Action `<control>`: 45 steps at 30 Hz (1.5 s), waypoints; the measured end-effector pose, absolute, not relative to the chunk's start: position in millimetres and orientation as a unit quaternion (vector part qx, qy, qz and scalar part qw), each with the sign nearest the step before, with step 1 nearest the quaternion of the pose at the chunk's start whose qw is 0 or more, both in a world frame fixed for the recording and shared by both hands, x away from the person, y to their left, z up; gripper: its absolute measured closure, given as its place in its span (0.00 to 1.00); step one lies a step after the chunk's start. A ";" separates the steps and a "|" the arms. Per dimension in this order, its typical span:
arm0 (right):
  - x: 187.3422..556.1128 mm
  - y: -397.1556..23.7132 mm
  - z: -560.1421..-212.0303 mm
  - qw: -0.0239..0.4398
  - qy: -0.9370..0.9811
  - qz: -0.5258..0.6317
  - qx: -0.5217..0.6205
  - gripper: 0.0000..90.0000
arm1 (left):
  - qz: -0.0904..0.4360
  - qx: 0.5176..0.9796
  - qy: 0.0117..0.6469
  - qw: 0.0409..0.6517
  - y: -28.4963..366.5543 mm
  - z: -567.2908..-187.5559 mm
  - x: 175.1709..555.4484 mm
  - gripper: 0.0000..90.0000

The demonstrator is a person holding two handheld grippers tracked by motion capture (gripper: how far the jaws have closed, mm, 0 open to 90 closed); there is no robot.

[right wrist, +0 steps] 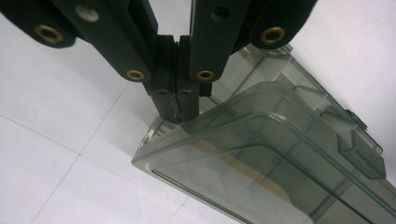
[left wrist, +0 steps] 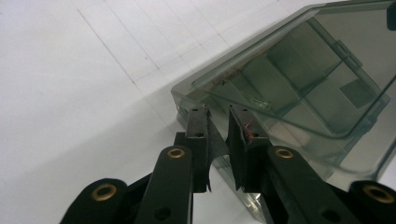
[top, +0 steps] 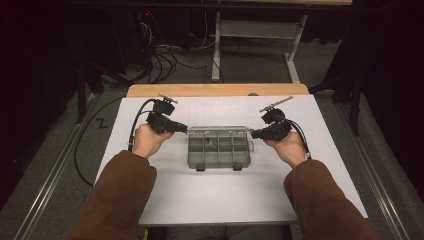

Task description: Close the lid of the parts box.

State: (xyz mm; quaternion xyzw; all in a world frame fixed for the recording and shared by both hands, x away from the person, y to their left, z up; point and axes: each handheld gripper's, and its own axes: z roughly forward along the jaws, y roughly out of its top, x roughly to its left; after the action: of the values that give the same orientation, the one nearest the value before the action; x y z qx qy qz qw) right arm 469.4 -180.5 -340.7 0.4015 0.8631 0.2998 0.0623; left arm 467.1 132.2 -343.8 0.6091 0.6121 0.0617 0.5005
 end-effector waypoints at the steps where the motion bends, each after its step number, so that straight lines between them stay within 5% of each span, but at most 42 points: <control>1: 469.2 -180.5 -341.2 0.061 0.863 0.299 0.402 1.00 | 0.061 0.607 0.612 0.502 131.6 -343.0 467.4 0.87; 45: 466.6 -184.3 -353.6 0.053 0.865 0.296 0.401 1.00 | 0.055 0.634 0.589 0.498 111.0 -362.0 456.1 0.87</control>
State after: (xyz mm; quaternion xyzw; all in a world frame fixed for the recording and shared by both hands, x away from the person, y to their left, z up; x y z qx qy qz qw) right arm 466.6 -184.3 -353.6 0.4012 0.8652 0.2961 0.0528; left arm 456.1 111.0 -362.0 0.6345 0.5886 0.0550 0.4980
